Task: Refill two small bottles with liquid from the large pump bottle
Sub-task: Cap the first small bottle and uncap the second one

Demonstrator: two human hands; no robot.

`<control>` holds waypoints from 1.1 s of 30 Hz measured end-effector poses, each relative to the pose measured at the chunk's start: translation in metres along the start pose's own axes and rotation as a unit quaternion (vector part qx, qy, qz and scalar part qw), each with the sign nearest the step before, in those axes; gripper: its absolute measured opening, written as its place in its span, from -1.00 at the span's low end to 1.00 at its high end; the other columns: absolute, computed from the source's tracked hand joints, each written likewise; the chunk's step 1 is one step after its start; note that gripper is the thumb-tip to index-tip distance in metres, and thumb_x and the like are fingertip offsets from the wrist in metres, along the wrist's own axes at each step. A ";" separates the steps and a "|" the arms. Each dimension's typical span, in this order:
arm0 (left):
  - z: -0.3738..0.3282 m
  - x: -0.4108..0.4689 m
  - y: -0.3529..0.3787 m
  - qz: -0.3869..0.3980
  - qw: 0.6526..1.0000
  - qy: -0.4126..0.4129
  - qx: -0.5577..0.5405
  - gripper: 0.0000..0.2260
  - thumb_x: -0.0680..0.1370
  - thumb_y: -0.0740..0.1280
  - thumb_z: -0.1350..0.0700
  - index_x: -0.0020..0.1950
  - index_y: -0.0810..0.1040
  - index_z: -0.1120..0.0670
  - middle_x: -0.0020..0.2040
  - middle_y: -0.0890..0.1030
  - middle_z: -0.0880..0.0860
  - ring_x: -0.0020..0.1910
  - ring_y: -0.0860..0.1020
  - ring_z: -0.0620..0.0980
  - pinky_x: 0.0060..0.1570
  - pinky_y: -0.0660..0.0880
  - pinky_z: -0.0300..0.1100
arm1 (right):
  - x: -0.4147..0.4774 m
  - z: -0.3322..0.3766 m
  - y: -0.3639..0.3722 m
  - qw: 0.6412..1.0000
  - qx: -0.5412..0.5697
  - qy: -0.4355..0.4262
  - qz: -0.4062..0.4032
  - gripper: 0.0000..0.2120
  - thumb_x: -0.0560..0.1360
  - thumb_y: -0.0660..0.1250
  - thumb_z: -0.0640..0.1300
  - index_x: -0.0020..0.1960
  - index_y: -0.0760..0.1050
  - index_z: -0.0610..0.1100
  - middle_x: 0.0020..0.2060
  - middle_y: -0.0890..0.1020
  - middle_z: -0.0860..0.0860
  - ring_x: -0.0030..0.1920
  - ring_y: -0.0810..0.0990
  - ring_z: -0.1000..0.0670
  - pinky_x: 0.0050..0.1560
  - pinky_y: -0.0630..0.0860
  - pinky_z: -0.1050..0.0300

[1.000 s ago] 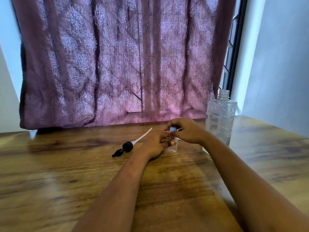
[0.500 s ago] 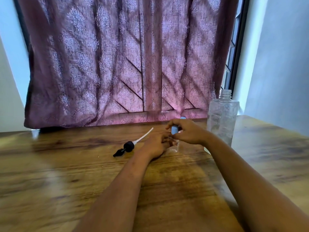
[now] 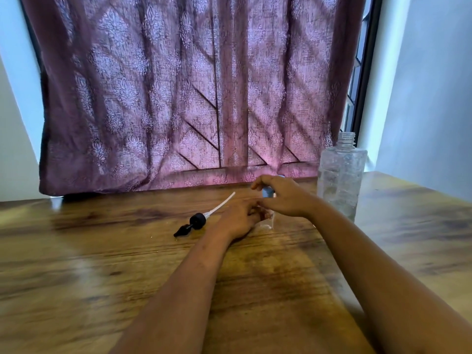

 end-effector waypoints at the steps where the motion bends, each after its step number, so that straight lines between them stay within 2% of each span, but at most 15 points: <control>1: 0.001 0.000 0.000 0.000 1.000 -0.002 -0.005 -0.74 0.49 0.37 -0.01 0.17 0.56 -0.04 0.12 0.64 0.00 0.14 0.57 -0.02 0.22 0.45 0.05 | 0.000 -0.001 0.001 1.000 -0.006 0.004 -0.013 -0.76 0.47 0.34 -0.12 0.12 0.47 -0.13 -0.05 0.54 -0.03 -0.07 0.50 0.01 -0.17 0.38 0.29; 3: 0.003 0.001 0.002 0.003 1.000 -0.011 -0.016 -0.74 0.49 0.38 -0.01 0.17 0.55 -0.02 0.12 0.65 -0.01 0.13 0.58 -0.04 0.23 0.45 0.01 | 0.001 -0.006 0.003 0.997 -0.068 0.022 -0.040 -0.79 0.50 0.30 -0.01 0.03 0.44 -0.12 -0.11 0.52 -0.04 -0.12 0.48 -0.03 -0.16 0.36 0.13; 6: 0.002 0.000 0.001 0.009 1.000 -0.018 -0.023 -0.77 0.49 0.38 0.01 0.15 0.55 -0.04 0.07 0.67 -0.05 0.10 0.59 -0.11 0.22 0.46 -0.07 | 0.002 -0.010 0.004 0.989 -0.137 0.039 -0.047 -0.79 0.47 0.34 0.01 -0.04 0.44 -0.12 -0.18 0.49 -0.04 -0.17 0.49 -0.06 -0.20 0.39 0.11; 9: -0.001 -0.001 0.000 0.012 1.000 -0.007 -0.014 -0.74 0.51 0.37 0.03 0.19 0.55 -0.03 0.10 0.66 -0.04 0.11 0.58 -0.13 0.19 0.45 -0.13 | 0.001 -0.006 0.000 0.999 -0.048 0.012 0.003 -0.87 0.45 0.33 -0.25 0.00 0.51 -0.18 -0.23 0.49 0.06 -0.21 0.48 0.04 -0.28 0.35 0.41; 11: -0.002 -0.001 -0.001 0.009 1.000 -0.005 -0.002 -0.75 0.51 0.37 0.03 0.19 0.55 -0.01 0.11 0.63 -0.03 0.10 0.57 -0.10 0.12 0.45 -0.20 | 0.000 -0.003 -0.003 1.000 -0.011 0.001 0.017 -0.79 0.40 0.31 -0.35 0.01 0.52 -0.18 -0.17 0.55 0.03 -0.16 0.51 0.05 -0.22 0.37 0.43; 13: -0.005 -0.004 -0.001 0.009 1.000 -0.001 -0.006 -0.75 0.51 0.37 0.02 0.18 0.55 -0.03 0.07 0.63 -0.06 0.06 0.56 -0.12 0.11 0.46 -0.26 | 0.000 -0.005 -0.002 1.000 -0.002 -0.002 -0.003 -0.77 0.42 0.36 -0.25 0.07 0.50 -0.15 -0.05 0.58 -0.05 -0.06 0.54 -0.02 -0.11 0.43 0.27; 16: -0.006 -0.005 0.000 0.010 1.000 -0.007 -0.013 -0.69 0.45 0.38 -0.09 0.18 0.53 -0.14 0.07 0.66 -0.07 0.10 0.59 -0.11 0.23 0.47 0.01 | 0.002 -0.016 0.005 0.994 -0.107 0.024 -0.022 -0.70 0.47 0.35 0.02 0.08 0.45 -0.15 -0.05 0.48 -0.07 -0.08 0.47 -0.06 -0.09 0.40 0.09; 18: -0.002 -0.003 0.002 0.012 1.000 -0.004 -0.018 -0.66 0.39 0.37 -0.16 0.15 0.53 -0.17 0.05 0.67 -0.06 0.10 0.60 -0.09 0.22 0.48 0.05 | 0.002 -0.017 0.006 0.988 -0.152 0.027 -0.021 -0.72 0.48 0.33 0.02 0.00 0.45 -0.19 -0.11 0.40 -0.07 -0.11 0.40 -0.05 -0.13 0.28 0.12; 19: -0.002 -0.003 0.002 0.013 1.000 -0.008 -0.014 -0.66 0.39 0.37 -0.17 0.14 0.54 -0.17 0.05 0.67 -0.05 0.09 0.61 -0.09 0.21 0.48 0.03 | 0.003 -0.017 0.005 0.989 -0.146 0.020 -0.021 -0.74 0.48 0.35 -0.02 -0.04 0.46 -0.21 -0.13 0.42 -0.09 -0.11 0.40 -0.05 -0.16 0.25 0.13; 21: -0.006 -0.004 0.001 0.013 1.000 -0.014 -0.016 -0.72 0.45 0.39 -0.07 0.15 0.56 -0.09 0.07 0.66 -0.03 0.08 0.60 -0.10 0.20 0.48 -0.05 | 0.003 -0.016 0.000 0.993 -0.106 -0.006 -0.040 -0.81 0.45 0.39 -0.11 -0.06 0.52 -0.23 -0.13 0.52 -0.13 -0.12 0.46 -0.05 -0.21 0.31 0.18; 24: -0.005 -0.004 0.000 0.008 1.000 -0.024 -0.018 -0.76 0.51 0.38 0.06 0.17 0.57 0.01 0.11 0.65 -0.01 0.06 0.57 -0.15 0.10 0.43 -0.21 | 0.000 -0.010 -0.016 0.990 0.035 -0.024 -0.131 -0.89 0.42 0.42 -0.20 -0.07 0.54 -0.13 -0.17 0.56 0.00 -0.21 0.51 0.14 -0.24 0.38 0.45; 26: -0.005 -0.004 0.000 0.005 1.000 -0.030 0.007 -0.76 0.51 0.36 0.01 0.18 0.56 -0.05 0.10 0.65 -0.04 0.04 0.57 -0.13 0.05 0.40 -0.22 | -0.001 -0.008 -0.023 0.977 0.102 -0.027 -0.183 -0.86 0.40 0.44 -0.26 -0.09 0.53 -0.13 -0.20 0.56 0.07 -0.23 0.52 0.23 -0.21 0.41 0.48; 28: -0.006 -0.005 -0.001 -0.009 0.998 -0.037 0.045 -0.76 0.51 0.34 -0.03 0.18 0.54 -0.12 0.09 0.65 -0.07 0.09 0.56 -0.09 0.14 0.43 -0.14 | 0.000 -0.011 -0.024 0.973 0.113 -0.007 -0.203 -0.84 0.38 0.46 -0.25 -0.11 0.50 -0.14 -0.17 0.58 0.02 -0.18 0.55 0.18 -0.21 0.45 0.40; 30: -0.007 -0.006 -0.003 -0.029 0.996 -0.039 0.076 -0.76 0.53 0.31 -0.01 0.20 0.51 -0.12 0.12 0.63 -0.07 0.13 0.54 -0.06 0.18 0.44 -0.08 | 0.000 -0.020 -0.020 0.975 0.078 0.041 -0.203 -0.81 0.37 0.48 -0.17 -0.15 0.46 -0.14 -0.17 0.57 -0.02 -0.17 0.55 0.06 -0.25 0.44 0.32; 33: -0.007 -0.009 -0.008 -0.068 0.984 -0.041 0.159 -0.78 0.55 0.26 -0.05 0.17 0.49 -0.07 0.15 0.60 -0.06 0.15 0.52 -0.01 0.06 0.42 -0.09 | 0.000 -0.035 -0.002 0.983 -0.046 0.119 -0.133 -0.77 0.37 0.48 -0.09 -0.18 0.42 -0.11 -0.26 0.49 0.00 -0.19 0.45 0.01 -0.30 0.30 0.22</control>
Point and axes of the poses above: each hand's wrist, its own x-axis towards the middle knuckle, its own y-axis out of the palm, z = x × y, the point moved 2 cm from there along x, towards the middle knuckle
